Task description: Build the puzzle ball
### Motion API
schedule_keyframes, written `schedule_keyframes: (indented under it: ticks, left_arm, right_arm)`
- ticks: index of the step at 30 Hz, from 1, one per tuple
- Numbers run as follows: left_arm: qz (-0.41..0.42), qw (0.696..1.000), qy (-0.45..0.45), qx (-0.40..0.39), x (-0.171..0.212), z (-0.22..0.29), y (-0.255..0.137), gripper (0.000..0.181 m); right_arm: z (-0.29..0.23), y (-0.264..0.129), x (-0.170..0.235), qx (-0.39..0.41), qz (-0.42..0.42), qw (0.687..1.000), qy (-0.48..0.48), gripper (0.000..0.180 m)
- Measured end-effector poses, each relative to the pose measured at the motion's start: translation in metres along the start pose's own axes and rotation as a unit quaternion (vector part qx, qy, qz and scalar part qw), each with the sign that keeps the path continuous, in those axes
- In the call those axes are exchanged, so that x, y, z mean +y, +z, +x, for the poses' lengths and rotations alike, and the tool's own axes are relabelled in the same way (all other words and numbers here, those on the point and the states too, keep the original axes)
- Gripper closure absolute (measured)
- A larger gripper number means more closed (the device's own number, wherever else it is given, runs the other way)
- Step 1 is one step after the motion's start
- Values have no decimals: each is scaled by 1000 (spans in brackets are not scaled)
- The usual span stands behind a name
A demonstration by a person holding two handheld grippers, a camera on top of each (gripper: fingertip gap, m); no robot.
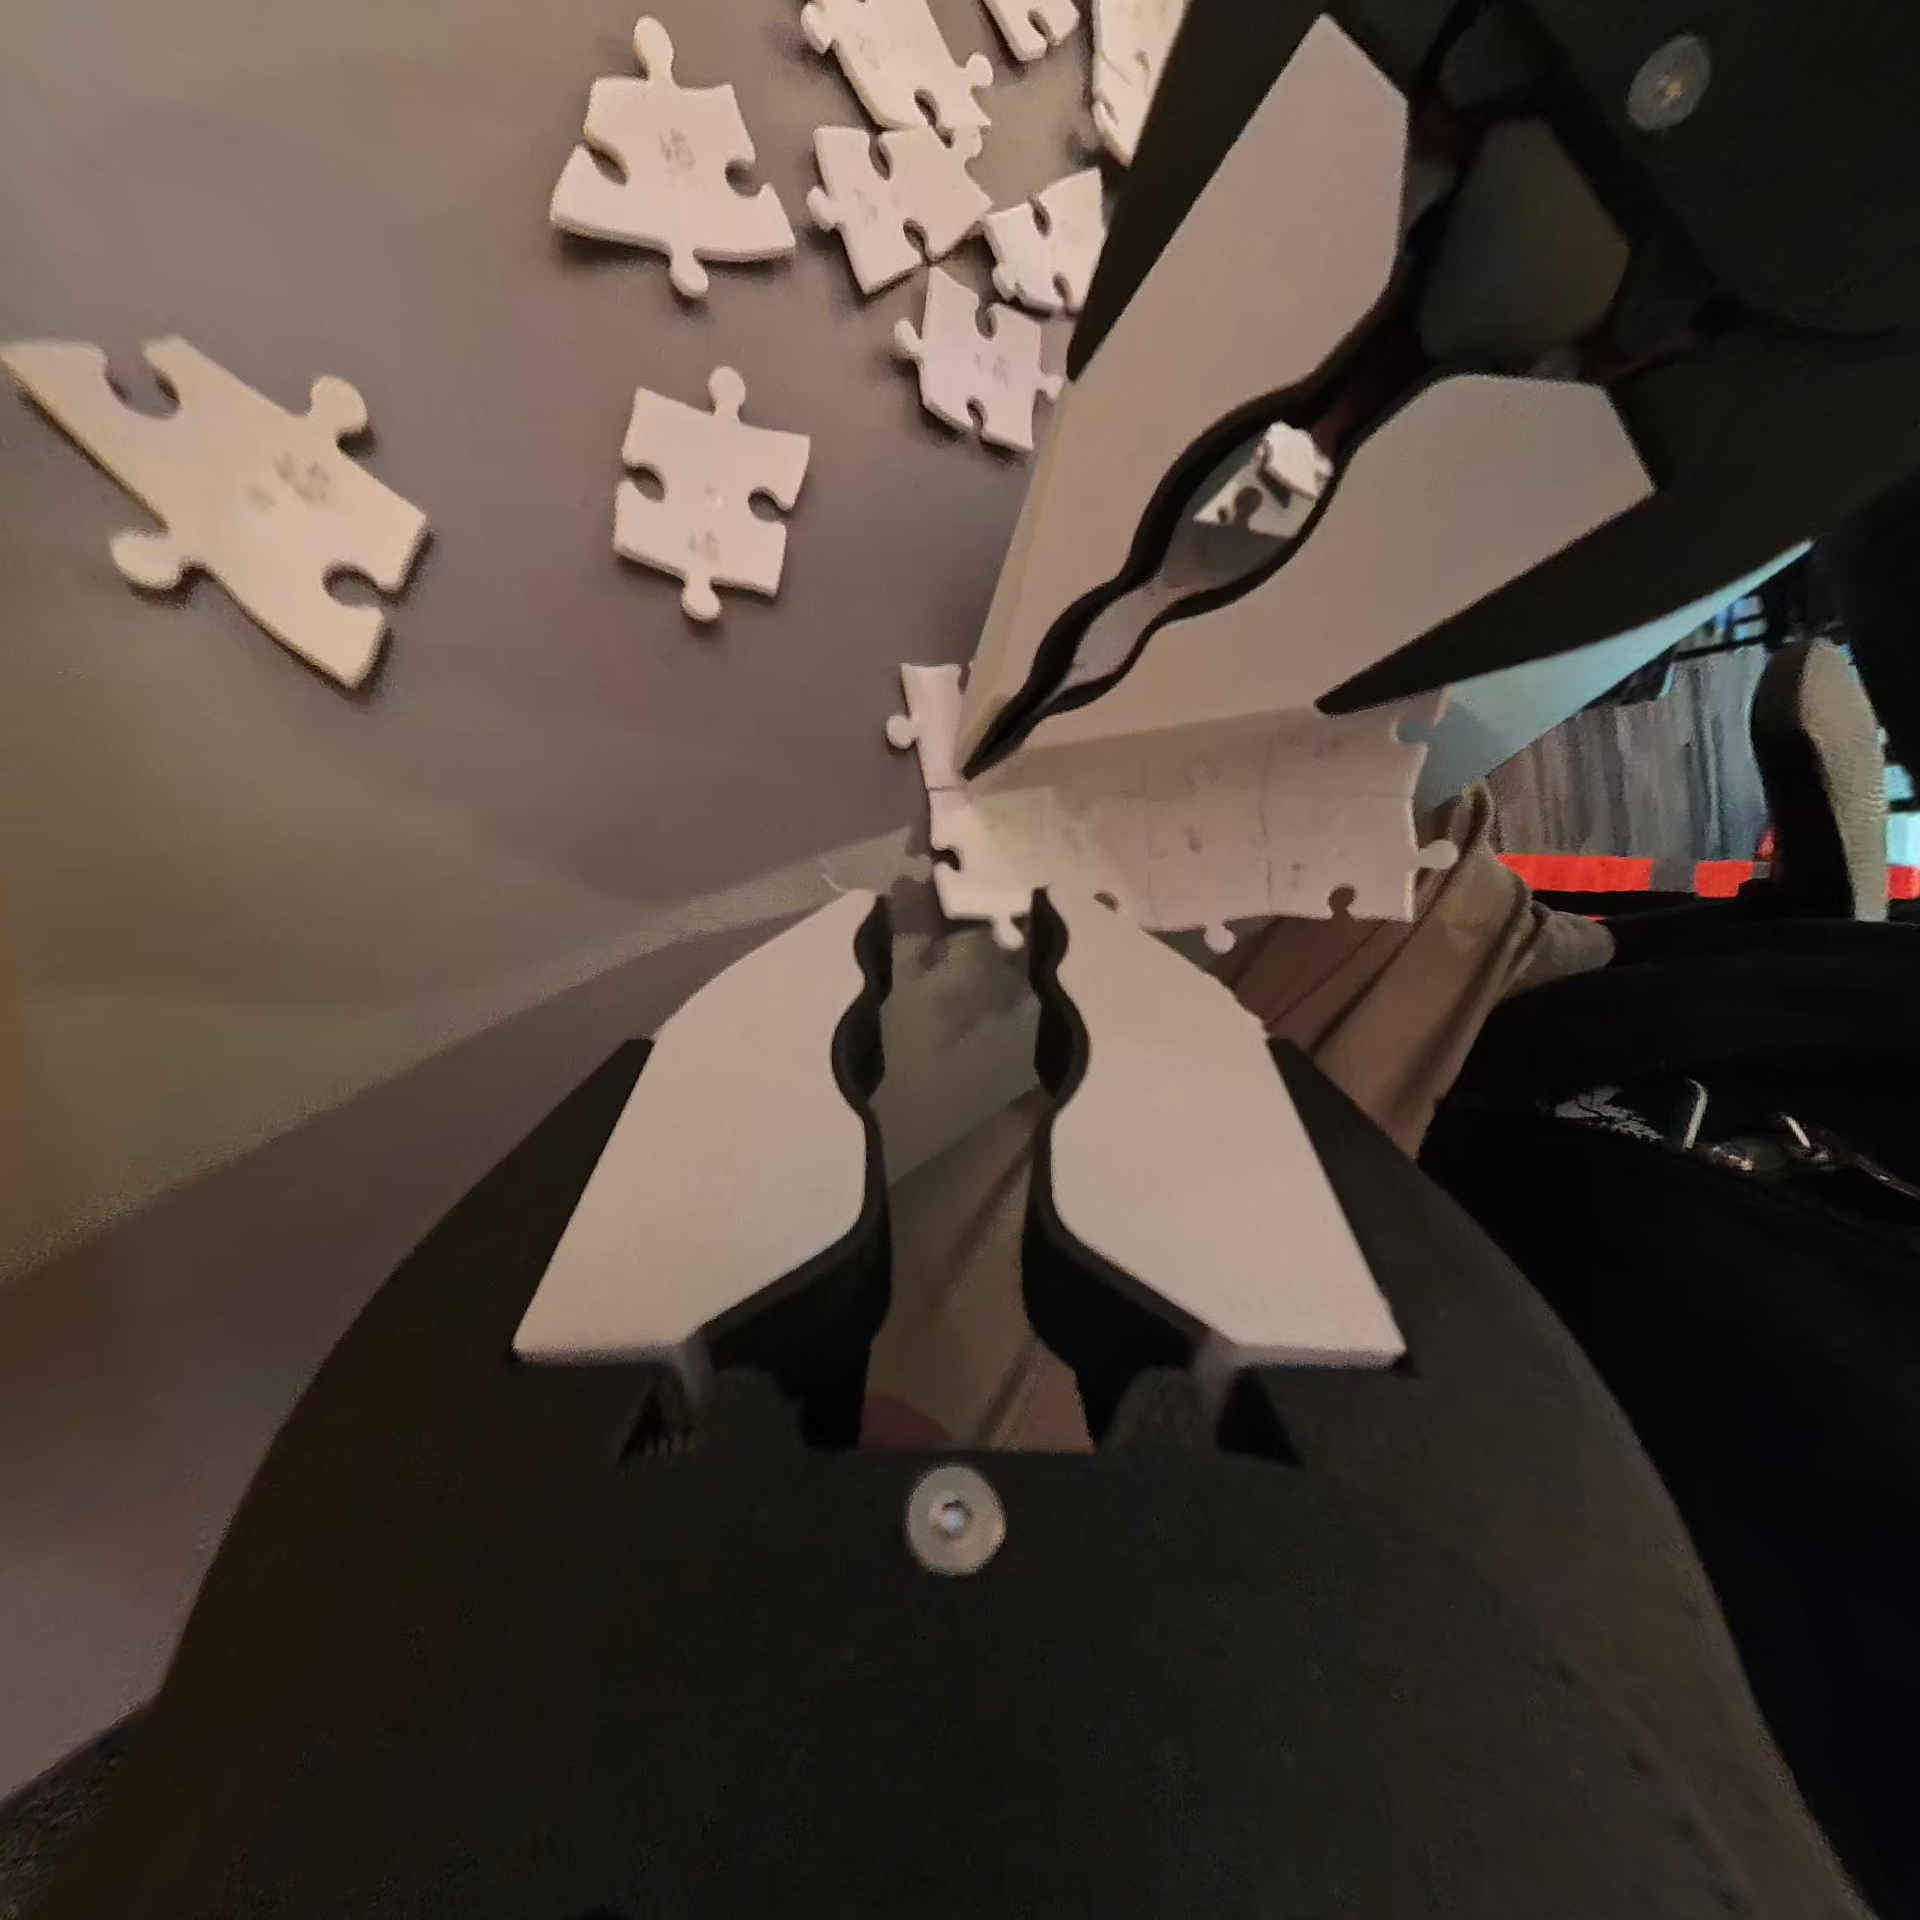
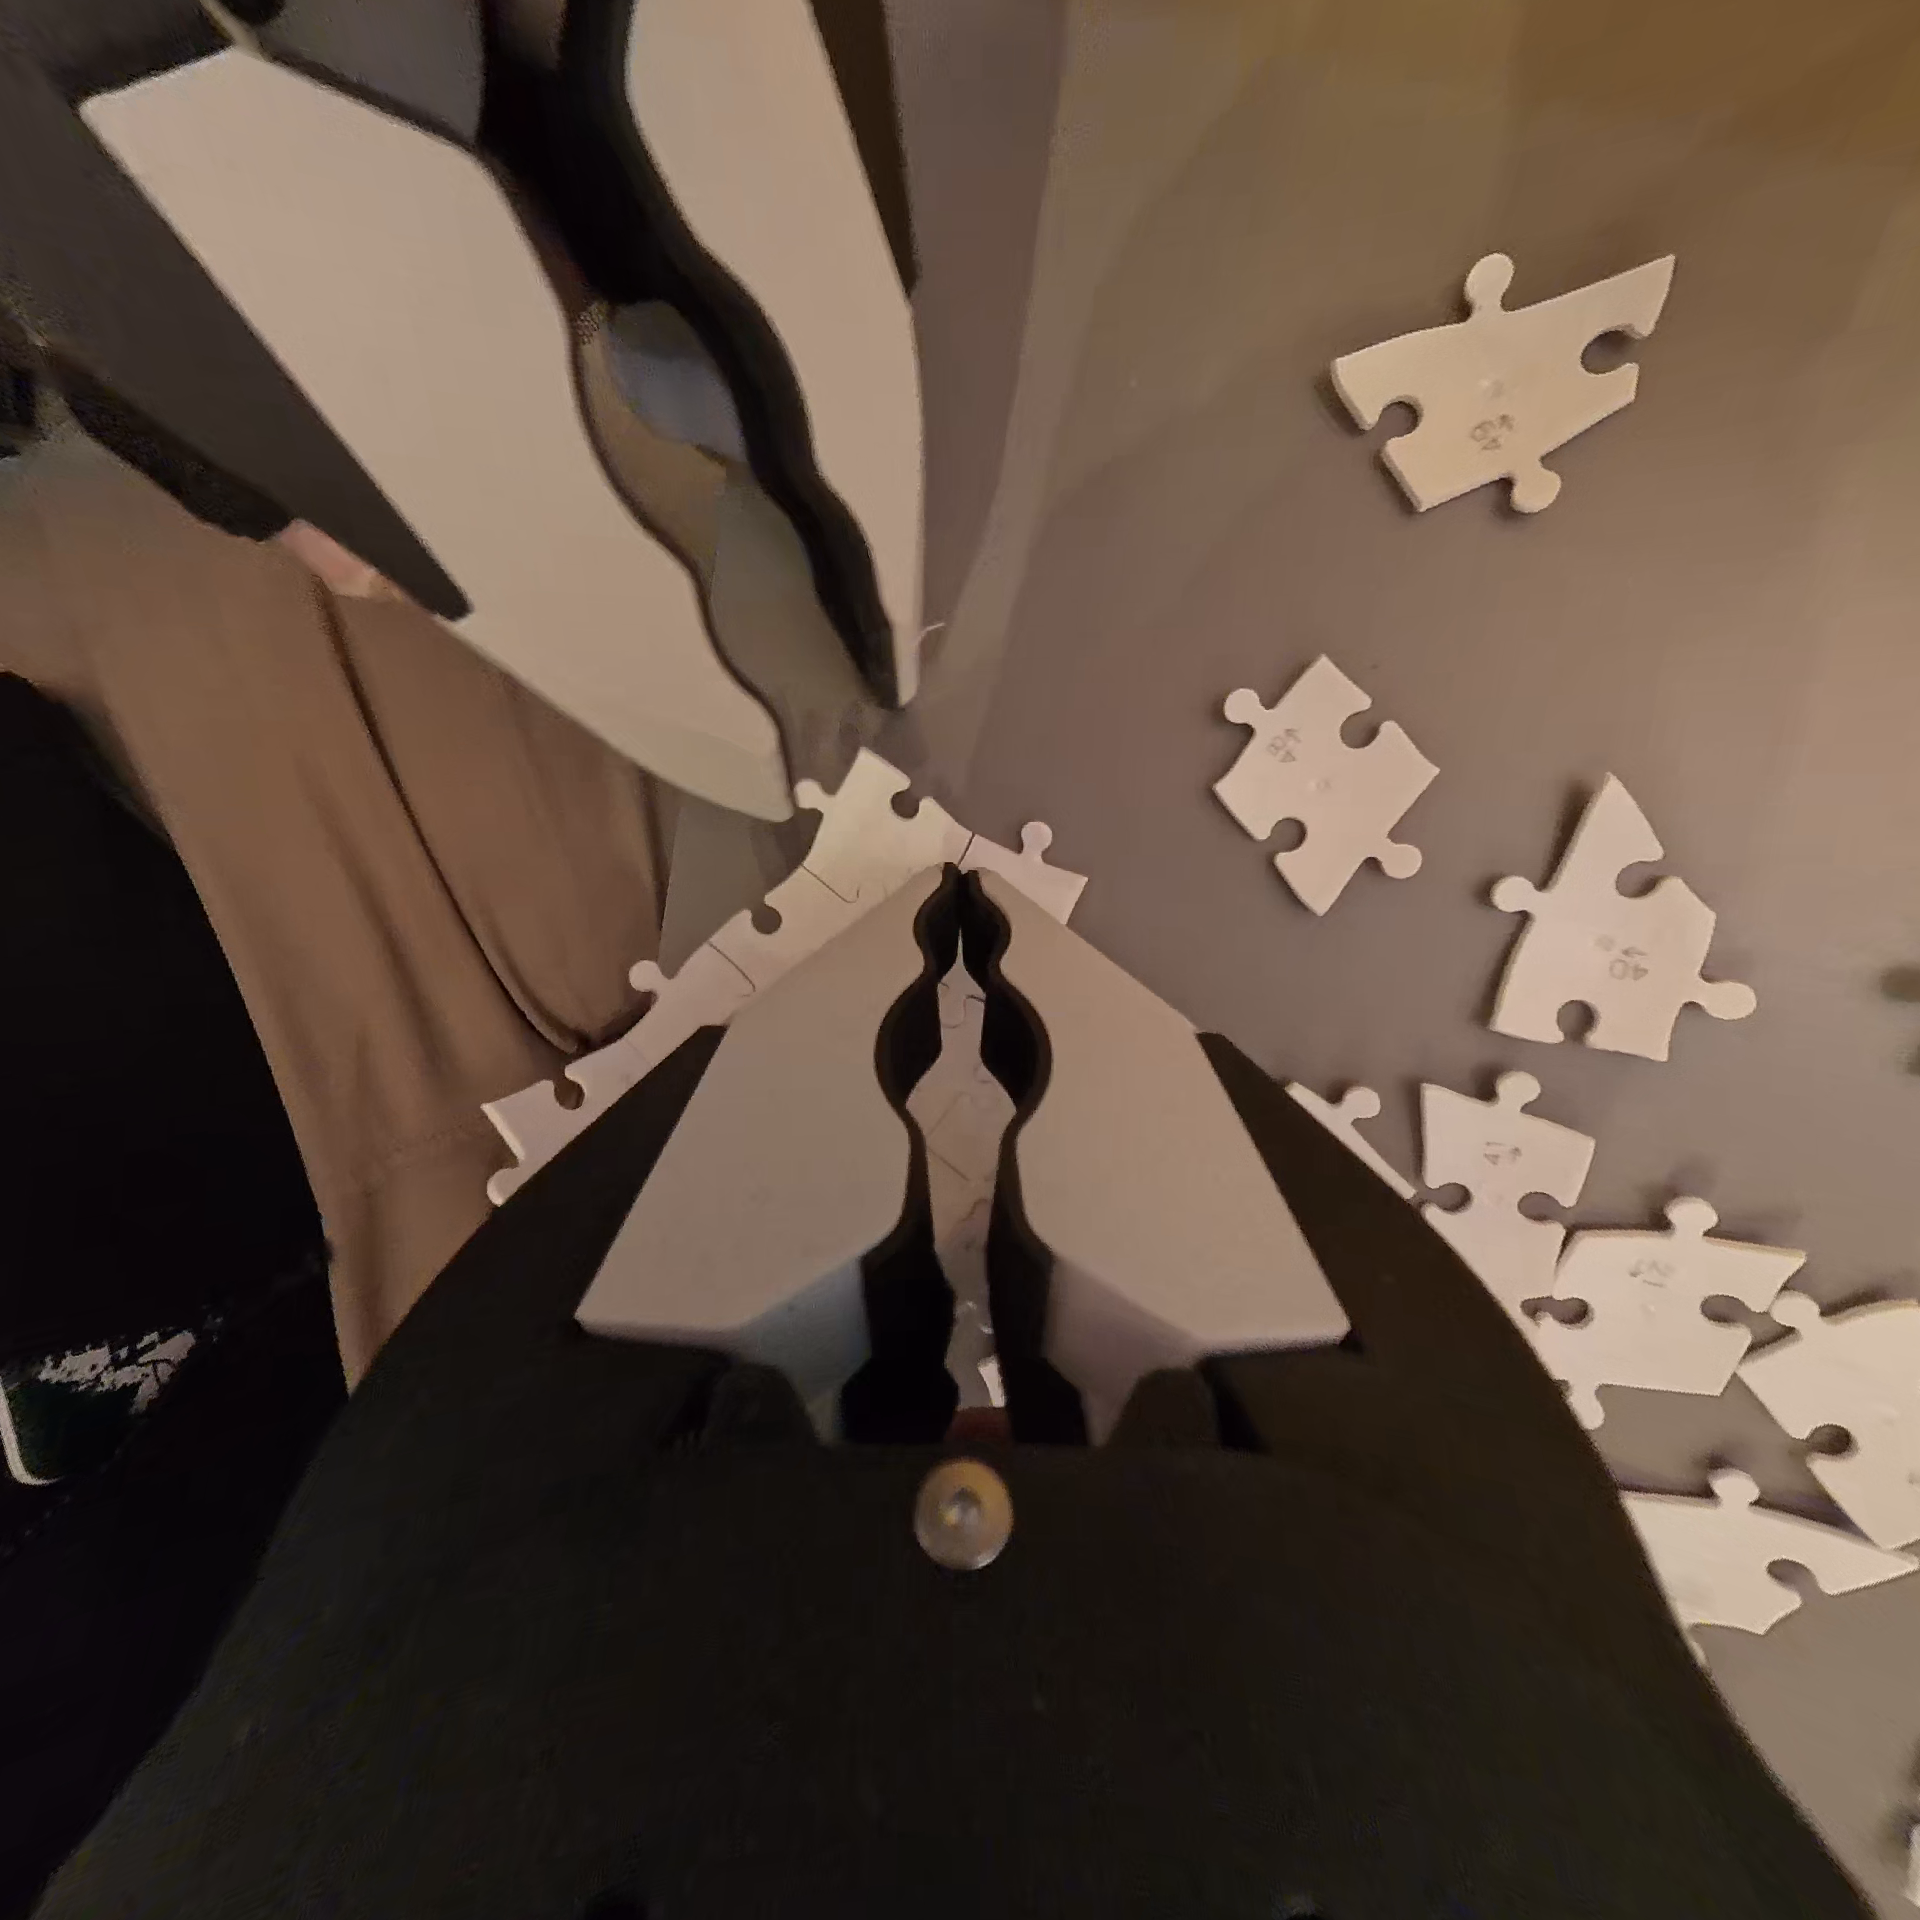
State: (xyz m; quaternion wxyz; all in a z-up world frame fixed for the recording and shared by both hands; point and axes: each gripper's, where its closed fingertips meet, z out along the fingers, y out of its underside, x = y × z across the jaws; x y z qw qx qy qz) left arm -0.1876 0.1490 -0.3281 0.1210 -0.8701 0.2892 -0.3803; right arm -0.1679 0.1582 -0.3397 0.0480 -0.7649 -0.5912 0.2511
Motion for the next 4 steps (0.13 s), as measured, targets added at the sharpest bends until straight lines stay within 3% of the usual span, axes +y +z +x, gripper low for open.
schedule_keyframes:
  ticks: [1, 4]
  left_arm:
    - [1, 1000, -5, 4, 3, 3, 0, 155]
    - [4, 999, -27, 24, 11, 13, 8, 156]
  right_arm:
    - [0, 0, 0, -1, 3, 1000, 2, 180]
    - [0, 0, 0, 3, 6, 1000, 3, 180]
